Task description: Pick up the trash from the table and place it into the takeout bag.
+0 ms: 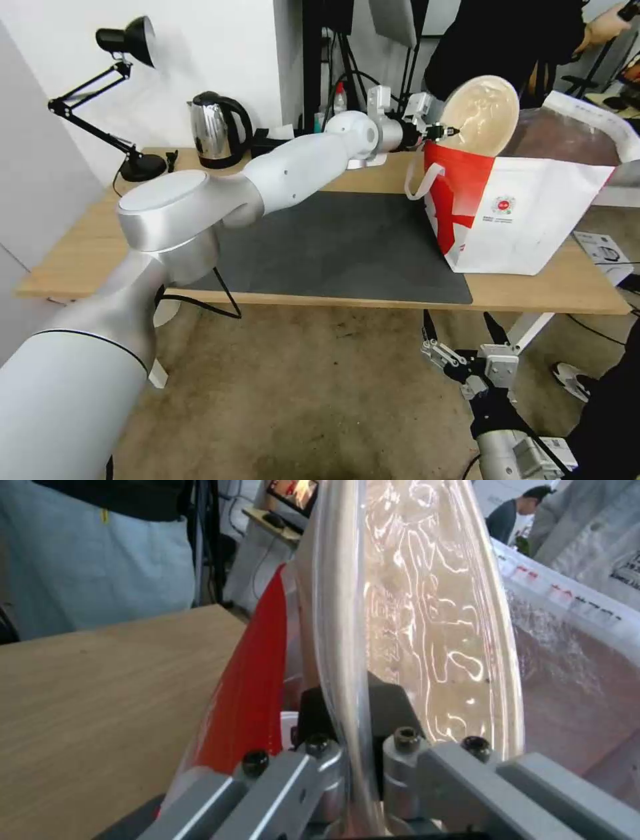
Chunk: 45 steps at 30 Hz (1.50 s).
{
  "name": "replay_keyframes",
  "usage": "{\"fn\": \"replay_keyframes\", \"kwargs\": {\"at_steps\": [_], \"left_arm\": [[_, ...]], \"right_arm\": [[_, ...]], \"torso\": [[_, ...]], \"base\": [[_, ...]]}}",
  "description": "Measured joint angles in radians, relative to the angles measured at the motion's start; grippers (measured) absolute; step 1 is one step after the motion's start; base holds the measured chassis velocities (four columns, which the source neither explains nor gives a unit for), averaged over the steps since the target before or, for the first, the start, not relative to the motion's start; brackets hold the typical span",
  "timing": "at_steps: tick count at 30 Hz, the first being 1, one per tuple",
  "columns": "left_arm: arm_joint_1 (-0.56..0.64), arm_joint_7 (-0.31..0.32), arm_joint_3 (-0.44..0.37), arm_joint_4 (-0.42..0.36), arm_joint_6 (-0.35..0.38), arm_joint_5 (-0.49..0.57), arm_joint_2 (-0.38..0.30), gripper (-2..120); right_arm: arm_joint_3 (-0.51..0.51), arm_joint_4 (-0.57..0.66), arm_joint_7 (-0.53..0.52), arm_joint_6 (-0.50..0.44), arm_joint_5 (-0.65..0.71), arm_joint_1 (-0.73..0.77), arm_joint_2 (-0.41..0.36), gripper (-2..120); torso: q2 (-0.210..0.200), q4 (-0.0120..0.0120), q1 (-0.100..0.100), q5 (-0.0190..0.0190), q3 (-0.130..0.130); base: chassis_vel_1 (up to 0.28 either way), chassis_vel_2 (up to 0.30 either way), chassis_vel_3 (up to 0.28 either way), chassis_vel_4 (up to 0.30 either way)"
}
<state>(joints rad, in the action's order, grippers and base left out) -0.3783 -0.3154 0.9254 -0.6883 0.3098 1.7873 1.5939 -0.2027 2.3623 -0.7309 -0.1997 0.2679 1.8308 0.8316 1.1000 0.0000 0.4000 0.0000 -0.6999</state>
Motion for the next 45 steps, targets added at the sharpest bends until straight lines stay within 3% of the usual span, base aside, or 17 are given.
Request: {"fn": "replay_keyframes", "kwargs": {"at_steps": [7, 13, 38, 45], "left_arm": [[0.016, -0.004, -0.012, 0.006, 0.0, -0.009, -0.001, 0], [0.016, -0.046, -0.011, -0.002, -0.01, -0.048, -0.001, 1], [-0.002, 0.009, -0.045, -0.035, -0.015, -0.054, -0.003, 93], [-0.021, 0.038, -0.123, -0.098, -0.039, -0.08, -0.019, 100]], "right_arm": [[0.0, 0.0, 0.0, 0.0, 0.0, 0.0, 0.0, 100], [0.0, 0.0, 0.0, 0.0, 0.0, 0.0, 0.0, 100], [0.0, 0.0, 0.0, 0.0, 0.0, 0.0, 0.0, 100], [0.0, 0.0, 0.0, 0.0, 0.0, 0.0, 0.0, 100]], "torso": [[0.0, 0.0001, 0.0, 0.0, 0.0], [0.0, 0.0, 0.0, 0.0, 0.0], [0.0, 0.0, 0.0, 0.0, 0.0], [0.0, -0.0001, 0.0, 0.0, 0.0]], "base": [[0.0, 0.0, 0.0, 0.0], [0.0, 0.0, 0.0, 0.0], [0.0, 0.0, 0.0, 0.0], [0.0, 0.0, 0.0, 0.0]]}}
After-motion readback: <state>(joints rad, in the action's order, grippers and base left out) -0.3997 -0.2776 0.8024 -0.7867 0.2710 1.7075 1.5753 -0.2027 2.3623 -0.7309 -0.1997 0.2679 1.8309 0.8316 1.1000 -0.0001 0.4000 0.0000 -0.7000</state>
